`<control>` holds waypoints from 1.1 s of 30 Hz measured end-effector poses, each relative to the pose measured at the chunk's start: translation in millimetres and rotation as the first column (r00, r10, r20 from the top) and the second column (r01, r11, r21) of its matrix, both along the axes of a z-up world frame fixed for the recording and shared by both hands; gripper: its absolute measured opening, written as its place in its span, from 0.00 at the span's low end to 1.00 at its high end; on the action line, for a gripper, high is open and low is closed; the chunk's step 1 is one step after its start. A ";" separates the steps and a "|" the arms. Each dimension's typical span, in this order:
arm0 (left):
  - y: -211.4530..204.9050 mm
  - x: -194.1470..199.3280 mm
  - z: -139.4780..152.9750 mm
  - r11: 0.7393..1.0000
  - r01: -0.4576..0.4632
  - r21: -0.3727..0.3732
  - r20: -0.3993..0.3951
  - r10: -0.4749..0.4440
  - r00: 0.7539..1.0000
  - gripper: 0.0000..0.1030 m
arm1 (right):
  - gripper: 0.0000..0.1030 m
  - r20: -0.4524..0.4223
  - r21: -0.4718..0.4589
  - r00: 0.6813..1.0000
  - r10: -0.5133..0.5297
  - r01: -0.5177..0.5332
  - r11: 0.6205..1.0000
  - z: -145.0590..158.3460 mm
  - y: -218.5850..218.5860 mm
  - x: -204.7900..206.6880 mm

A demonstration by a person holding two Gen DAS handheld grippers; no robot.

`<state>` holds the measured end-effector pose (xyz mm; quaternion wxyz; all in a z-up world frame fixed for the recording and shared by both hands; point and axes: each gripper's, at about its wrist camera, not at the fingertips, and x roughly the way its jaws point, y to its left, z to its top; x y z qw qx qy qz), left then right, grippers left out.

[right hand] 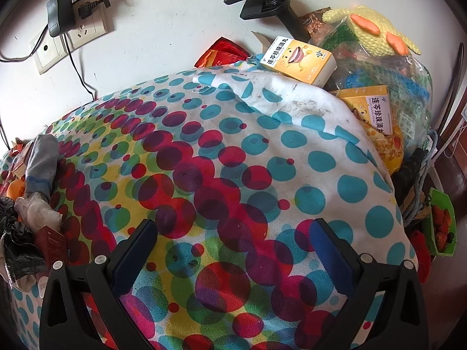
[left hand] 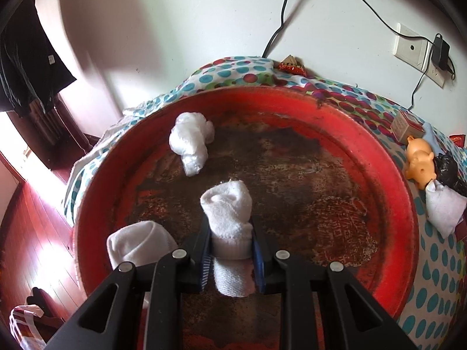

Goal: Organize objects
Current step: 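Move the white sock with the left gripper into the red tray and release, then grasp the red MARUBI box with the right gripper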

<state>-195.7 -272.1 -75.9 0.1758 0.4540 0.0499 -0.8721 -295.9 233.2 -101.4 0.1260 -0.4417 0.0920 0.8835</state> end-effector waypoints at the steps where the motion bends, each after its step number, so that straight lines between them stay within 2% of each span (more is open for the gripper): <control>1: -0.5 -0.9 -1.5 1.000 0.000 -0.001 0.006 0.000 1.000 0.24 | 1.00 0.000 0.000 1.000 -0.001 0.001 1.000 -0.1 -0.5 -0.1; 7: -0.2 -3.7 -5.4 1.000 -0.004 -0.011 0.023 0.004 1.000 0.25 | 1.00 0.001 0.001 1.000 -0.001 0.001 1.000 0.1 -1.0 -0.4; 11: -0.8 -4.7 -5.5 1.000 0.000 -0.014 0.027 0.001 1.000 0.32 | 1.00 0.002 0.002 1.000 -0.002 0.002 1.000 -0.2 0.0 0.5; 14: -5.0 4.5 9.3 1.000 0.006 0.002 -0.048 -0.006 0.999 0.34 | 1.00 0.000 -0.001 1.000 -0.002 0.002 1.000 0.3 -1.1 -0.3; 16: -8.6 17.1 31.2 0.999 0.037 0.023 -0.137 -0.034 0.990 0.42 | 1.00 -0.002 -0.005 1.000 -0.001 0.001 1.000 -0.5 -0.5 1.0; 17: -10.4 24.5 42.4 0.997 0.066 0.037 -0.178 -0.059 0.982 0.47 | 1.00 -0.002 -0.004 1.000 -0.001 0.001 1.000 -0.8 -0.1 1.9; 19: -14.9 42.5 64.6 0.993 0.107 0.040 -0.254 -0.094 0.963 0.52 | 1.00 -0.003 -0.005 1.000 0.000 0.000 1.000 -0.7 -0.1 2.0; 21: -24.1 67.9 83.7 0.991 0.121 0.048 -0.331 -0.099 0.938 0.54 | 1.00 -0.003 -0.006 1.000 -0.001 0.001 1.000 -0.8 0.1 3.0; 24: -35.6 109.7 100.0 0.993 0.108 0.056 -0.393 -0.077 0.916 0.56 | 1.00 -0.004 -0.006 1.000 0.001 -0.001 1.000 -0.9 0.4 3.7; 28: -31.3 155.4 93.5 0.990 0.120 0.076 -0.423 -0.077 0.903 0.59 | 1.00 -0.001 0.001 1.000 0.027 -0.027 1.000 -2.0 -1.8 10.8; 30: -21.6 172.3 80.1 0.986 0.145 0.088 -0.422 -0.095 0.902 0.59 | 1.00 -0.003 0.021 0.999 0.049 -0.049 0.999 -0.9 -10.1 24.5; 33: -2.8 183.8 55.4 0.974 0.197 0.110 -0.410 -0.136 0.902 0.59 | 1.00 -0.046 -0.002 0.991 0.125 -0.125 0.992 7.0 -29.6 53.7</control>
